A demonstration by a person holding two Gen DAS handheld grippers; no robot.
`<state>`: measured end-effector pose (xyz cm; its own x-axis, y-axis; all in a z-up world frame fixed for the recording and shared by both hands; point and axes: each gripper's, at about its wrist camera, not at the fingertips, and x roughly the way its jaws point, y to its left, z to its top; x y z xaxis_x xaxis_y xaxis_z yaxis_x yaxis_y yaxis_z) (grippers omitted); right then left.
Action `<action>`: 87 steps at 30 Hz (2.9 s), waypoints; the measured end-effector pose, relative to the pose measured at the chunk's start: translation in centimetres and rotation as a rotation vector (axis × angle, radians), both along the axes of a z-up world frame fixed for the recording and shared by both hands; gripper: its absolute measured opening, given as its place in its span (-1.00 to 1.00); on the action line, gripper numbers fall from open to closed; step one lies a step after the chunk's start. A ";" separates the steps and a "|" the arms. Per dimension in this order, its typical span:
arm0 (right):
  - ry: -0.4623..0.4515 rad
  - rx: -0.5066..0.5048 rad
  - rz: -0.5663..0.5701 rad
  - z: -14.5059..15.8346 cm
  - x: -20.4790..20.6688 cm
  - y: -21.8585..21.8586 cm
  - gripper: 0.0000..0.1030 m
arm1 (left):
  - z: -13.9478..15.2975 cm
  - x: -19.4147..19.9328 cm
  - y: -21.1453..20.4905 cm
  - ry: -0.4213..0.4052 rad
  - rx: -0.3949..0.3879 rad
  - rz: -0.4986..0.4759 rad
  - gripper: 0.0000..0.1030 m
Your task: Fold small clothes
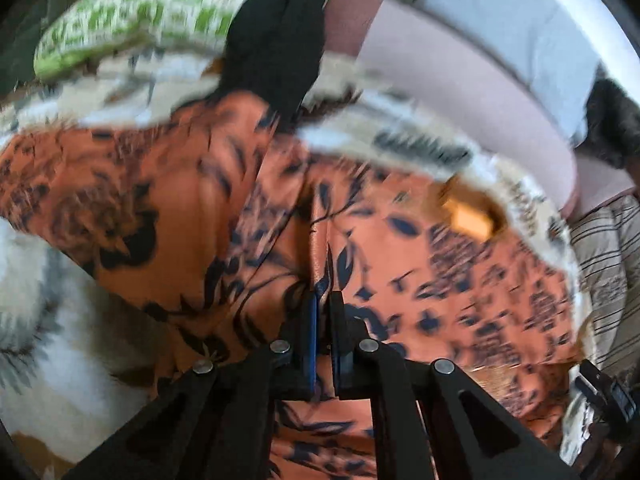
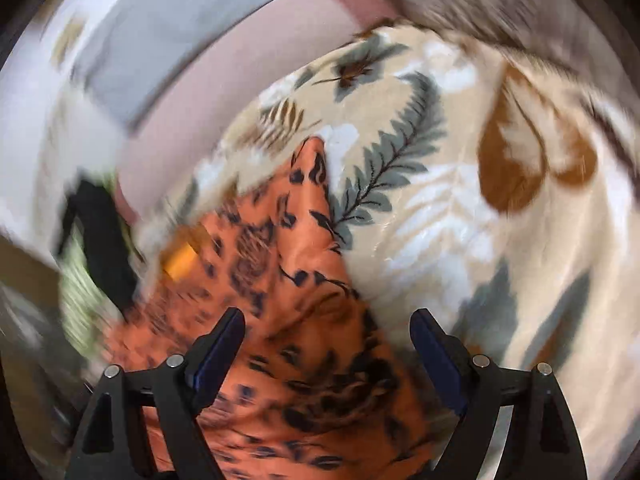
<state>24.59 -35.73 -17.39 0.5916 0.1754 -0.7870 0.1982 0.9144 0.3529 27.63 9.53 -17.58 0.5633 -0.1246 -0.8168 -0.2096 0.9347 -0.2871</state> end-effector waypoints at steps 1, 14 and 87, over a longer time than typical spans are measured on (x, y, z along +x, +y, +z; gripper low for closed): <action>0.001 -0.070 0.051 0.2 0.3 0.8 0.68 | -0.4 0.3 0.2 0.005 -0.010 0.004 -0.90; 0.053 0.125 0.098 -0.5 2.8 -2.8 -0.18 | -0.9 0.5 0.1 -0.014 0.035 -0.038 -0.85; -0.038 0.277 0.053 -0.5 -12.4 0.3 0.51 | 5.6 -13.1 20.4 -0.233 -0.368 0.333 0.33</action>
